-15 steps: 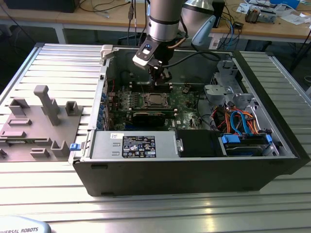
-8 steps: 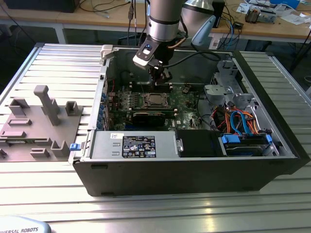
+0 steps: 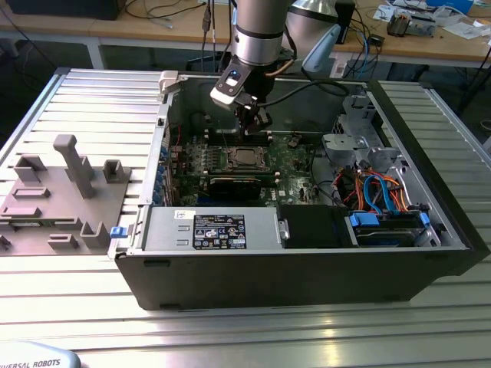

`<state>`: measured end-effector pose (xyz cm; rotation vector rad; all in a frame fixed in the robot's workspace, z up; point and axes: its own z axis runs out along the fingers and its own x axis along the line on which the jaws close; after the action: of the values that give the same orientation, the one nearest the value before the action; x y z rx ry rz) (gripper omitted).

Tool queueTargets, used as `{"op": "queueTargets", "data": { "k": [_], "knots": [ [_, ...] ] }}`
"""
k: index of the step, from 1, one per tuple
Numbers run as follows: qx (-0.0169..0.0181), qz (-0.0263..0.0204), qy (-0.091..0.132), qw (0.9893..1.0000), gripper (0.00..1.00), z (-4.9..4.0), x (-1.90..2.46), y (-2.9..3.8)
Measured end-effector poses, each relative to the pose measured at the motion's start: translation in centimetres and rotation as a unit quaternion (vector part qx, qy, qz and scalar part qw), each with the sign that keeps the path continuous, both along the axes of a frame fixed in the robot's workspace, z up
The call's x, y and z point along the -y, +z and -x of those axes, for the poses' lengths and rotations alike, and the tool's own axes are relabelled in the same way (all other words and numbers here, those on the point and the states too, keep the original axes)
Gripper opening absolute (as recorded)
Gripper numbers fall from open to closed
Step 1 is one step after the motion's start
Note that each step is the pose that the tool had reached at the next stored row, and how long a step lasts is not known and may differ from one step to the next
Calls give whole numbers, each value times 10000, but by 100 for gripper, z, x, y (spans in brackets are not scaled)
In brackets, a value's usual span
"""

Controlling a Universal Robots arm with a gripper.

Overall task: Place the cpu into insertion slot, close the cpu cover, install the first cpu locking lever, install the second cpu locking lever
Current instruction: 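Install the first cpu locking lever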

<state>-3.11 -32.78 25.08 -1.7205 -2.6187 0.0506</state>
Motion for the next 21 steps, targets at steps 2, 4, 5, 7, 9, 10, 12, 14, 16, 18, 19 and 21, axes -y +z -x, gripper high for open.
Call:
{"op": "queueTargets", "data": {
  "k": [2,4,5,7,9,10,12,14,16,18,19,21],
  "knots": [
    [0,0,12,10000,11,0,0,0],
    [0,0,21,10000,11,0,0,0],
    [0,0,25,10000,11,0,0,0],
    [0,0,36,10000,11,0,0,0],
    [0,0,49,10000,11,0,0,0],
    [0,0,56,10000,11,0,0,0],
    [0,0,73,10000,11,0,0,0],
    [0,0,83,10000,11,0,0,0],
    [0,0,93,10000,11,0,0,0],
    [0,0,108,9999,11,0,0,0],
    [0,0,113,9999,11,0,0,0],
    [0,0,122,9999,11,0,0,0]
  ]
}}
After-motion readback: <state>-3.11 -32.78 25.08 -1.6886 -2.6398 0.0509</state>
